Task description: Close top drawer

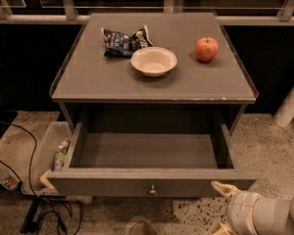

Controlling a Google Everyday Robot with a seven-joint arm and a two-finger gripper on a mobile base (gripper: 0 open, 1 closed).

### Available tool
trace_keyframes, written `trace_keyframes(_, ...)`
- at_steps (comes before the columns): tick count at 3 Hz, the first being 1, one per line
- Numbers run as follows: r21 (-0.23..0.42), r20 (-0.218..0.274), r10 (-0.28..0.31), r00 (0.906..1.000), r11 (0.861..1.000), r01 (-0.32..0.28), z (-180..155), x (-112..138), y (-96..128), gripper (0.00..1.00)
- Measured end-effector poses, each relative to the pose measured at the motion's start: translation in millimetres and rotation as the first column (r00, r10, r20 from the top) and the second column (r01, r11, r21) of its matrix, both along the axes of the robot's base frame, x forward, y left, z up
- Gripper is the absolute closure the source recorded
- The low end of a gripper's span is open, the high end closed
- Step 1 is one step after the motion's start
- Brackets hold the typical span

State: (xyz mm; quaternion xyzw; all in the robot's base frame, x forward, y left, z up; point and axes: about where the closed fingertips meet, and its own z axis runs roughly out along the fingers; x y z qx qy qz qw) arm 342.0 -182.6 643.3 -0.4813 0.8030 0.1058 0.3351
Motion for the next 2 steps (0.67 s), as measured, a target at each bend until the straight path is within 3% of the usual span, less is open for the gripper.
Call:
trace_keyframes(1,0.016,0.041,0.020,0.9990,1.000,-0.021,1.2,31.7,14.2,0.17)
trace_keyframes(2,0.012,0.072,0.043,0.9965,0.999,-0.044,1.3,67.3,22.7,0.41)
